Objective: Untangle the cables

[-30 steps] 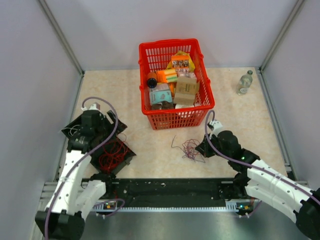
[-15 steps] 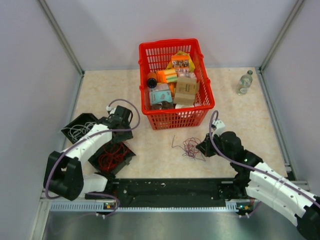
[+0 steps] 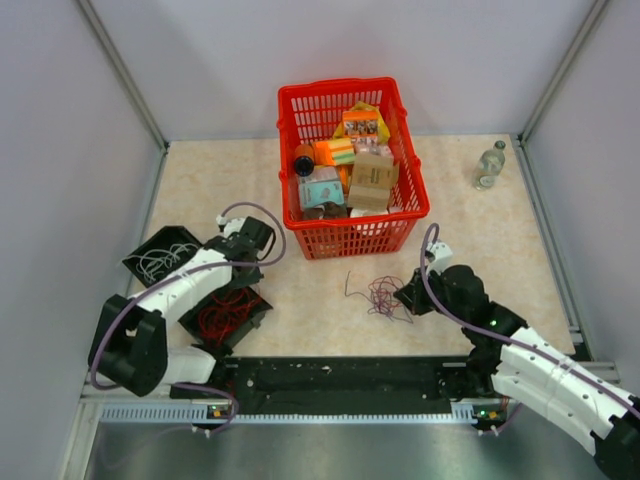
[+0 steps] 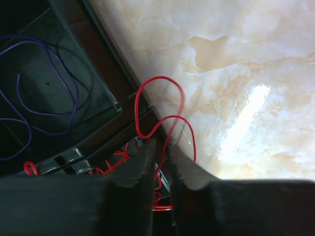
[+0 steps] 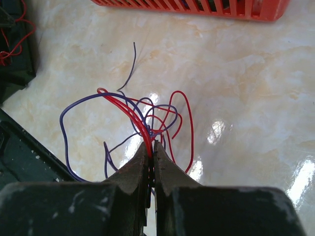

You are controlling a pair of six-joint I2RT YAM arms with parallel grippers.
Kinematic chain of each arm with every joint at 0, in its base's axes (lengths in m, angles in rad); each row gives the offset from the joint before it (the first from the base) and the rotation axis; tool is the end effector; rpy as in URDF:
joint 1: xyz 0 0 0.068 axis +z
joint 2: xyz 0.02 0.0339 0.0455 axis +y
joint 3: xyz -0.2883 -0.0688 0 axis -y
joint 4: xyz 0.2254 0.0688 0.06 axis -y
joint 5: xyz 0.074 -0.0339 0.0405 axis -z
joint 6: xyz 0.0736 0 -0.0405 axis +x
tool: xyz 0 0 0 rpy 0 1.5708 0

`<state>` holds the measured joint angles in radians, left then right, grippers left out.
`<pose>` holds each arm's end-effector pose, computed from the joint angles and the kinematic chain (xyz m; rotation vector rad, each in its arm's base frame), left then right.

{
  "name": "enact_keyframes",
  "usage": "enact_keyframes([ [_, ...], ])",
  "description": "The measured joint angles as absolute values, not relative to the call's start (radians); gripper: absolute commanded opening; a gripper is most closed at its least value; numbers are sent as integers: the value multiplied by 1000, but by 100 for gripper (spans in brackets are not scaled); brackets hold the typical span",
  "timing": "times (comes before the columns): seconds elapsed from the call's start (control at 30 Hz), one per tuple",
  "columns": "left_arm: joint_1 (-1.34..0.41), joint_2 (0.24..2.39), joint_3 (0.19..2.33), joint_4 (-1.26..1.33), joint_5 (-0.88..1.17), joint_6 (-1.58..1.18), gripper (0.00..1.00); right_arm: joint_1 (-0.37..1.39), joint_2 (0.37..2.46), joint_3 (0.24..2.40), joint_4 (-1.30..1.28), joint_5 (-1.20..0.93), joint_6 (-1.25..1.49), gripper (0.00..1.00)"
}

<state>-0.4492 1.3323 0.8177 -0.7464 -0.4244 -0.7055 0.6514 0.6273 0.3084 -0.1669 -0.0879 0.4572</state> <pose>0.2119 -0.0685 0.2006 -0.4260 2.6105 0.2519 0.1151 0.0959 0.2002 -0.2646 2.1302 0.7611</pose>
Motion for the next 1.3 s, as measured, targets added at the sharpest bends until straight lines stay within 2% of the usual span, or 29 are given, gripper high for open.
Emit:
enact_keyframes([
  [0.03,-449,1322,811,-741,-420,-719,0,651,626,308,-171,-87,457,0],
  [0.4,-453,923,760,-844,-406,-836,0,651,610,307,-171,-80,463,0],
  [0.6,-453,805,759,-1011,-433,-1012,0,651,612,307,-172,-80,464,0],
  [0.8,-453,825,759,-1198,-408,-1175,0,651,612,307,-171,-81,464,0],
  [1.0,-431,887,695,-1114,-341,-1190,0,651,614,302,-164,-88,464,0],
  [1.03,-419,897,685,-1098,-334,-1189,5,651,614,302,-164,-89,464,0],
  [1.07,-401,911,677,-1082,-329,-1185,19,651,614,302,-165,-91,464,0],
  [1.1,-382,925,673,-1071,-331,-1183,39,651,614,302,-164,-92,464,0],
  [1.2,-344,930,672,-1064,-350,-1172,81,651,614,302,-165,-98,464,0],
  [1.23,-340,915,672,-1066,-358,-1168,89,651,614,302,-165,-99,464,0],
  [1.3,-338,856,678,-1077,-366,-1156,90,651,613,302,-165,-99,464,0],
])
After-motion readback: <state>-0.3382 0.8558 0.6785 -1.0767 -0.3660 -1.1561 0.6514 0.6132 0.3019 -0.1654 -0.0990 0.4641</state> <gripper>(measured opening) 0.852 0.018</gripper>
